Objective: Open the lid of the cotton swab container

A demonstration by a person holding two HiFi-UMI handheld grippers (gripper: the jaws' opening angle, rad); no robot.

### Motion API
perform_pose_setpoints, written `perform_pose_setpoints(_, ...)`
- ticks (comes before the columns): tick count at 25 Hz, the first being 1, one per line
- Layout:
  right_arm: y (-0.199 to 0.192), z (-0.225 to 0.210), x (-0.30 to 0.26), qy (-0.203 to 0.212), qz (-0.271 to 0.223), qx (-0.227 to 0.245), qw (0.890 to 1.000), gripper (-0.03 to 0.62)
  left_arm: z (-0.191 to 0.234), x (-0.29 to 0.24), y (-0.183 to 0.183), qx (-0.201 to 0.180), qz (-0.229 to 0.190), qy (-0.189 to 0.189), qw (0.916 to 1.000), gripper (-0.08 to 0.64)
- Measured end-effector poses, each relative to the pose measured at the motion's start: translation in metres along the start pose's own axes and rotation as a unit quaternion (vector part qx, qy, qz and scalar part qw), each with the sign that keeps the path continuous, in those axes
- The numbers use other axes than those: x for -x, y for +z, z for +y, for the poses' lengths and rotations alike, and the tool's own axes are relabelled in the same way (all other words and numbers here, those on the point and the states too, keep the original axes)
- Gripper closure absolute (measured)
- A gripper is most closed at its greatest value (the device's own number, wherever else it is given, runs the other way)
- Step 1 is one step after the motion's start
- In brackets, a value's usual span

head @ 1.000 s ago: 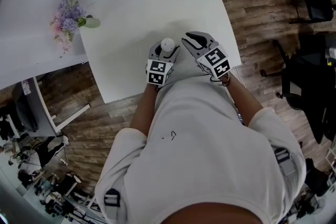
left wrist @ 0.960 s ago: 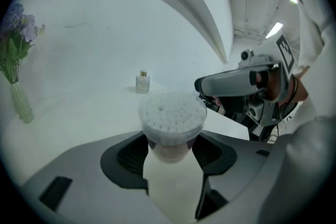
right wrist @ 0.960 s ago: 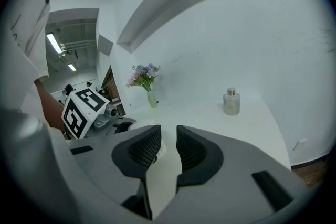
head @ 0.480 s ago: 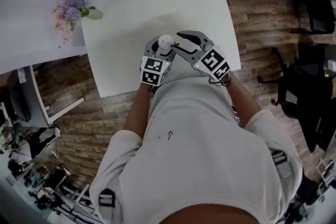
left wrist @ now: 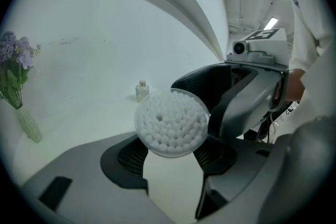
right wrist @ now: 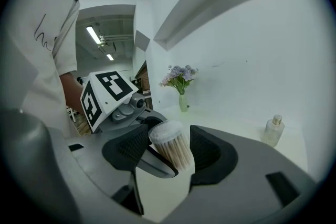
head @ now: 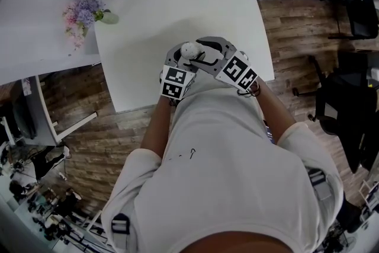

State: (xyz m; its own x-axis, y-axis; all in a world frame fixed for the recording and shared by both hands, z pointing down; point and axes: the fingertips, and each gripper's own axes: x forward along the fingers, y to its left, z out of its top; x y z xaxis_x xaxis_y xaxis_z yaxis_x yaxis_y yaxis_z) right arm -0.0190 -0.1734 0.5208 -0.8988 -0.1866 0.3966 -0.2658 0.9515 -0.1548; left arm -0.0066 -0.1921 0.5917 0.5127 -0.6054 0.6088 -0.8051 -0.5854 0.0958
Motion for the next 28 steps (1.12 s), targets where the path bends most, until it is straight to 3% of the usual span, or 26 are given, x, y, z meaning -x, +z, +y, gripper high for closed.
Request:
perform_pose_setpoints(4, 0.006, 0.004, 0.001, 0.026, -0.014, 0.005, 1.0, 0.39, 0.002, 0.004, 0.005, 0.004, -0.01, 0.003, 0.9999, 0.288)
perform_pose_setpoints(11, 0.007, -0.004, 0.012, 0.072, -0.037, -0.01, 0.997, 0.4, 0.0, 0.009, 0.017, -0.016, -0.028, -0.001, 0.9995, 0.288)
perform_pose_setpoints(15, 0.01, -0.02, 0.02, 0.06, -0.062, -0.044, 0.995, 0.411, 0.0, 0.009, 0.019, -0.02, -0.025, -0.006, 0.9995, 0.29)
perform_pose_setpoints(17, 0.008, -0.027, 0.023, 0.046, -0.064, -0.05, 0.996, 0.448, 0.001, 0.008, 0.016, -0.014, -0.021, -0.005, 0.9997, 0.29)
perform_pose_setpoints(20, 0.006, -0.028, 0.022, 0.036, -0.058, -0.054, 0.996, 0.447, 0.002, 0.005, 0.013, -0.011, -0.016, -0.003, 0.9998, 0.29)
perform_pose_setpoints(24, 0.008, -0.029, 0.015, 0.019, -0.059, -0.086, 0.994, 0.329, 0.003, 0.003, 0.011, -0.024, -0.002, 0.008, 0.9997, 0.29)
perform_pose_setpoints(28, 0.006, -0.029, 0.004, 0.005, -0.05, -0.116, 0.992, 0.31, -0.001, 0.002, 0.012, -0.029, -0.008, 0.003, 0.9995, 0.29)
